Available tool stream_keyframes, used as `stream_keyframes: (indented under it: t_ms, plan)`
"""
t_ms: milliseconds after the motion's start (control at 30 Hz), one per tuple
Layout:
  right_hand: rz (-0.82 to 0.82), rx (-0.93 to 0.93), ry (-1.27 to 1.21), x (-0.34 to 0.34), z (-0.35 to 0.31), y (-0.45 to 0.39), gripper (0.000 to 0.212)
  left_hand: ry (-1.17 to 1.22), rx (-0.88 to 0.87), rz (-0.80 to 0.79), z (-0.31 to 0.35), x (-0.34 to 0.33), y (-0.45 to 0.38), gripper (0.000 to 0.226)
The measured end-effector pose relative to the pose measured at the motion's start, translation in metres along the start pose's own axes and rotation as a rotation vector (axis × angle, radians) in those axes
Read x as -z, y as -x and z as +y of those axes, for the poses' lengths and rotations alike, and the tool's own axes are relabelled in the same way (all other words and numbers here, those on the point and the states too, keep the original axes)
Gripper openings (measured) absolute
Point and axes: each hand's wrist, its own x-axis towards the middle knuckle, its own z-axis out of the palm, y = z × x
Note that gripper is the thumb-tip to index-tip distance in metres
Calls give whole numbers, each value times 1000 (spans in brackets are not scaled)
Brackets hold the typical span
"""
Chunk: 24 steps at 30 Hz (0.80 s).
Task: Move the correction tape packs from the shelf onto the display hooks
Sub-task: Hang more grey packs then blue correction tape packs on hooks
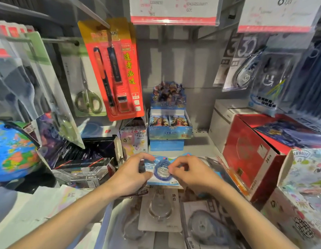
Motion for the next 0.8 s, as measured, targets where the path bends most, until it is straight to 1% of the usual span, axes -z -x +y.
stream_keyframes:
  t_ms: [33, 133, 233, 333, 367, 500, 567, 633, 800]
  plan:
    - [24, -5, 9, -1, 0, -1, 15, 30, -4, 16, -1, -1, -1, 39]
    - [53, -40, 25, -5, 1, -4, 7, 106, -13, 79, 1, -2, -5, 44]
    - [28, -71, -24, -6, 3, -5, 16, 176, -16, 97, 2, -3, -8, 50]
    - [32, -61, -38, -6, 4, -2, 30, 264, 26, 110, 3, -6, -9, 52]
    - [39, -51, -44, -7, 4, -2, 32, 311, 50, 118, 3, -7, -8, 53]
    - [76, -62, -172, -7, 1, -4, 22, 493, 112, 164, 5, -3, -8, 58]
    - [67, -103, -261, -4, -1, -5, 22, 483, 105, 163, 6, -1, -7, 55]
    - [45, -124, -302, -2, -4, -3, 26, 409, 83, 143, 7, -1, -4, 49]
    - [142, -104, -227, 15, -10, 4, 36, 271, 2, 51, 11, 3, 2, 41]
